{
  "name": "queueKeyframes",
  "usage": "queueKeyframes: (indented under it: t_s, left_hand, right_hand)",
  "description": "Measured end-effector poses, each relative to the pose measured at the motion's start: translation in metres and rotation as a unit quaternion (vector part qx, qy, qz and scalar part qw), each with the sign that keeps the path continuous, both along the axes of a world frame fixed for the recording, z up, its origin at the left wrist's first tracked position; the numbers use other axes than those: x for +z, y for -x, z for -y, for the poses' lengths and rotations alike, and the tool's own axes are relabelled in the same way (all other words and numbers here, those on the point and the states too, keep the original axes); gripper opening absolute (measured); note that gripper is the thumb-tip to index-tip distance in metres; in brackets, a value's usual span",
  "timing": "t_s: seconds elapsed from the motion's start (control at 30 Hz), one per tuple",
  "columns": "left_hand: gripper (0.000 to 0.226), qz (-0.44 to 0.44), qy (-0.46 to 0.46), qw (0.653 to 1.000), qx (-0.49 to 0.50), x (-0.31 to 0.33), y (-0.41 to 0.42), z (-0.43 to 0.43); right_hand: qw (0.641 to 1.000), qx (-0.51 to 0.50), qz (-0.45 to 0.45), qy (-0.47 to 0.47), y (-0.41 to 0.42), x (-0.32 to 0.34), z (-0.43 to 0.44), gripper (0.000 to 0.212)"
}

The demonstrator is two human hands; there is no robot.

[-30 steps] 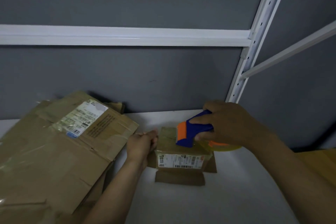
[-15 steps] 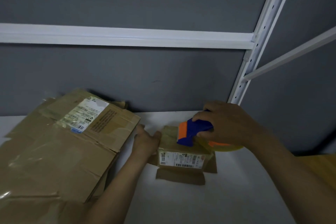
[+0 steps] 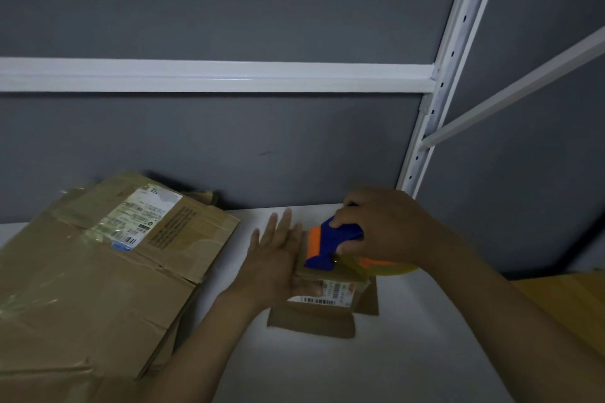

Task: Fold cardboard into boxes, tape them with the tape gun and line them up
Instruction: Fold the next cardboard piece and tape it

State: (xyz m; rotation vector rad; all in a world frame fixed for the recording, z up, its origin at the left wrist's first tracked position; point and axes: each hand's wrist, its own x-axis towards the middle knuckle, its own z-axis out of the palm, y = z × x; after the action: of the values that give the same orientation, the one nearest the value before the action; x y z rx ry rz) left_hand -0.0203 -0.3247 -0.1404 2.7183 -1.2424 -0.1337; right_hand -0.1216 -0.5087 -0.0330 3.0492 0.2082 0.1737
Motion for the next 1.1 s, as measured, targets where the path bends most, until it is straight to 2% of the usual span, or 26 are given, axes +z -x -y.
queueKeyframes:
  t_s: [0.1, 0.2, 0.27, 0.4, 0.5, 0.6, 0.7, 0.77, 0.83, 1.0, 1.1]
  left_hand:
    - [0.116, -0.021, 0.029, 0.997, -0.068, -0.006, -0.014, 0.011]
    - [0.098, -0.007, 0.086, 0.994, -0.072, -0.01, -0.02, 0.011]
    - [0.097, -0.001, 0.086, 0.993, -0.082, -0.009, -0.02, 0.008]
    - [0.126, -0.019, 0.018, 0.999, -0.045, -0.008, -0.028, -0.007]
    - [0.118, -0.018, -0.012, 0.999, -0.024, -0.007, -0.032, -0.019]
    - [0.114, 0.048, -0.048, 0.997, -0.034, -0.002, -0.033, -0.022]
    - [0.124, 0.152, -0.099, 0.98, -0.082, 0.0, -0.029, -0.017]
    - [0.117, 0.135, -0.089, 0.979, -0.12, -0.003, -0.016, -0.004]
    - [0.111, 0.09, -0.062, 0.985, -0.131, -0.009, -0.005, 0.01]
    - [0.116, 0.094, -0.043, 0.986, -0.127, -0.013, -0.022, 0.011]
    - [0.112, 0.08, -0.054, 0.985, -0.141, -0.011, -0.032, 0.009]
  right_hand:
    - [1.0, 0.005, -0.021, -0.009, 0.004, 0.007, 0.006, 0.048]
    - [0.999, 0.01, -0.039, 0.012, 0.007, 0.014, 0.015, 0.049]
    - [0.999, 0.012, -0.052, 0.008, 0.007, 0.017, 0.021, 0.048]
    - [0.997, 0.002, -0.077, -0.031, 0.014, 0.013, 0.039, 0.047]
    - [0.997, -0.014, -0.073, -0.037, 0.029, 0.003, 0.049, 0.047]
    - [0.998, -0.009, -0.061, -0.017, 0.036, -0.016, 0.048, 0.051]
    - [0.997, -0.027, -0.036, -0.06, 0.038, -0.03, 0.049, 0.06]
    - [0.997, -0.02, -0.024, -0.07, 0.038, -0.036, 0.049, 0.068]
    - [0.996, -0.023, -0.022, -0.082, 0.038, -0.039, 0.046, 0.059]
    - [0.987, -0.063, -0.02, -0.146, 0.042, -0.054, 0.04, 0.05]
    - [0.982, -0.081, -0.014, -0.17, 0.051, -0.061, 0.041, 0.049]
